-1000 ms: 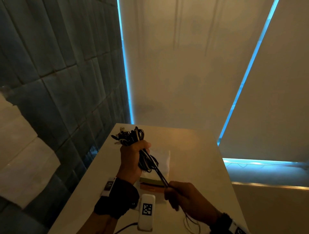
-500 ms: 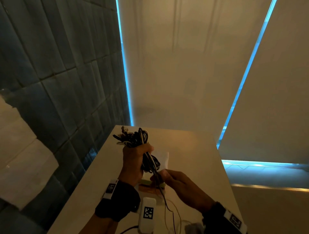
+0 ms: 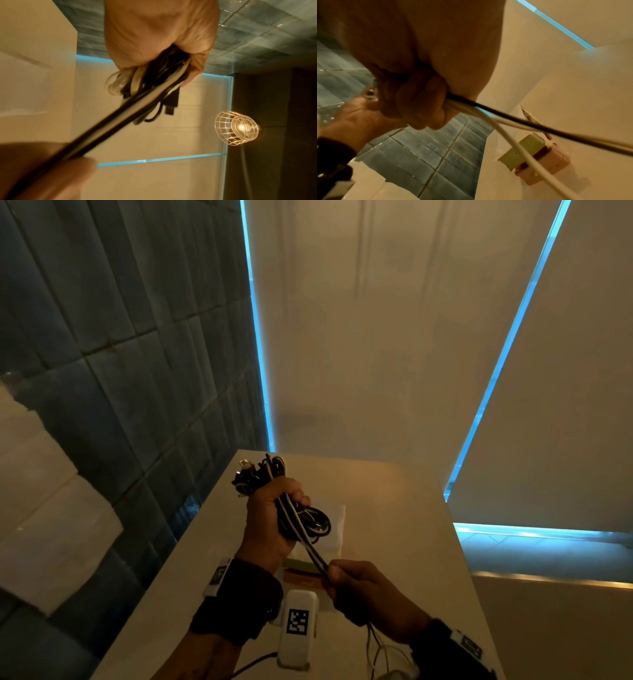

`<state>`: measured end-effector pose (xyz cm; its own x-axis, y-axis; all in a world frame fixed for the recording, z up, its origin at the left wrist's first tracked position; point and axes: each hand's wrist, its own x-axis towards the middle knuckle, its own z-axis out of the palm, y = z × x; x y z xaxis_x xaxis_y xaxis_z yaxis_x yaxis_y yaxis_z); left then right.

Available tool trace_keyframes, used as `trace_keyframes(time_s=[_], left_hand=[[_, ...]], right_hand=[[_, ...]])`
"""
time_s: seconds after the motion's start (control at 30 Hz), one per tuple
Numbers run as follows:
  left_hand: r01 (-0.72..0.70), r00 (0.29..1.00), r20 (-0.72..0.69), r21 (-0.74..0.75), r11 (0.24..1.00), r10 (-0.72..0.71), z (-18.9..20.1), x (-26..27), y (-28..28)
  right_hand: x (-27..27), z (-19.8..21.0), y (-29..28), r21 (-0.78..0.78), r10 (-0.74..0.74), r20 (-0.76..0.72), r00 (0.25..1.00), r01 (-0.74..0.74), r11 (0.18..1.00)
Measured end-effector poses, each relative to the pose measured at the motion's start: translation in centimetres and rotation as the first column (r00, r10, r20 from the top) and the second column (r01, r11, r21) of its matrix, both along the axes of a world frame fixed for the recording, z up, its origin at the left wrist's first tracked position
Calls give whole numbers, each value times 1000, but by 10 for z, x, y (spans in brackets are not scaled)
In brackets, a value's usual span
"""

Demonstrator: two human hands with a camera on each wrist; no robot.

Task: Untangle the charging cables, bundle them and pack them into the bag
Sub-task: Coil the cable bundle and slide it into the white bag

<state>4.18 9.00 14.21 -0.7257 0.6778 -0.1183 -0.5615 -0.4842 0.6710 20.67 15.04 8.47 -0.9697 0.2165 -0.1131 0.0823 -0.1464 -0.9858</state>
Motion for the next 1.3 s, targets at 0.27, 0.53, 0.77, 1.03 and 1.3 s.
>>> trace_keyframes(time_s=[0.27, 0.53, 0.77, 1.03, 1.3], left_hand=[[353, 936, -44, 114, 929, -350, -4, 5, -12], [622, 716, -245, -203, 757, -654, -7, 10, -15], [442, 750, -308, -425, 790, -586, 2, 9, -19], [741, 595, -135, -288, 606, -792, 0, 2, -26], [603, 690, -203, -371, 707, -695, -3, 2, -26]], right_hand=[[0, 18, 28, 298, 92, 101, 991, -118, 947], [-20, 71, 53, 752, 78, 181, 980, -189, 631], [-32, 86, 60, 855, -20, 73, 997, -52, 516], [-39, 94, 52, 814, 103, 8, 995, -66, 577], [-48, 107, 79, 843, -16, 0, 1000, 9, 538]])
